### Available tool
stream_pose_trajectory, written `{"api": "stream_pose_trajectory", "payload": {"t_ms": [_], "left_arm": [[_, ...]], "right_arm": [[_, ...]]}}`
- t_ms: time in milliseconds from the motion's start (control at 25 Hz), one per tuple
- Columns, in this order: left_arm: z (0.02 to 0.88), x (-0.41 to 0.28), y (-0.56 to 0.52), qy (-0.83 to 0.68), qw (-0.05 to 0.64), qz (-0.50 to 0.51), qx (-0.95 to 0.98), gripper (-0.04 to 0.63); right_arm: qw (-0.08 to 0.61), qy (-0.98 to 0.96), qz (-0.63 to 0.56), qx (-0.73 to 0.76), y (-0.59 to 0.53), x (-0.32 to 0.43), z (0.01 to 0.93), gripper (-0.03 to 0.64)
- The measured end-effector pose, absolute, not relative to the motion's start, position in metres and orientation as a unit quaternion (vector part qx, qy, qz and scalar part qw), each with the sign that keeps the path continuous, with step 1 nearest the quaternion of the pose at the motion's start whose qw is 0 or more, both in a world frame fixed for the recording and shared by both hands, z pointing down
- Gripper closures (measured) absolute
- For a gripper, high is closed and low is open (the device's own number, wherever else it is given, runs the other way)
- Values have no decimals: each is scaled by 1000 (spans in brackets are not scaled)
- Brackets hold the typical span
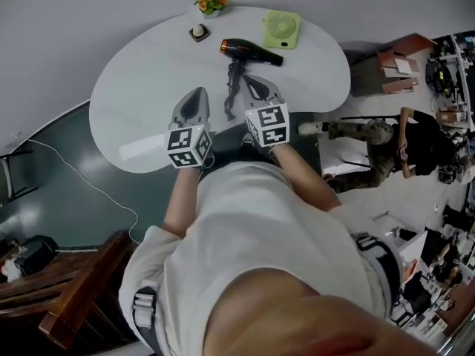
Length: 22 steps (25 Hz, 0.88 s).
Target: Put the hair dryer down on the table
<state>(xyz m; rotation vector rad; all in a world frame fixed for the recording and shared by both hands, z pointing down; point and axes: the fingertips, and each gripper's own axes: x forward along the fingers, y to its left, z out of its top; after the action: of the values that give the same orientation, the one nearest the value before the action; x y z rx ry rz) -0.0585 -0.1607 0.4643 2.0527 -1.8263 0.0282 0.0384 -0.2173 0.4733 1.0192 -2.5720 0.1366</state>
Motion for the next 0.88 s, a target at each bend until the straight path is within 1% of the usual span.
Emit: {"api": "stream_pose_trajectory", "payload": {"t_ms": [160,560,880], "left_arm": [[438,-51,-172,-661,169,-2,731,577],[353,-66,-190,-698,64,-15,713,577],[312,-73,-189,-706,27,-20,707,577]], "right_arm": [[157,-920,35,358,-232,44,446,618],[75,-931,-12,357,-263,54,363,618],[44,-935,-39,350,-263,47,323,618]]}}
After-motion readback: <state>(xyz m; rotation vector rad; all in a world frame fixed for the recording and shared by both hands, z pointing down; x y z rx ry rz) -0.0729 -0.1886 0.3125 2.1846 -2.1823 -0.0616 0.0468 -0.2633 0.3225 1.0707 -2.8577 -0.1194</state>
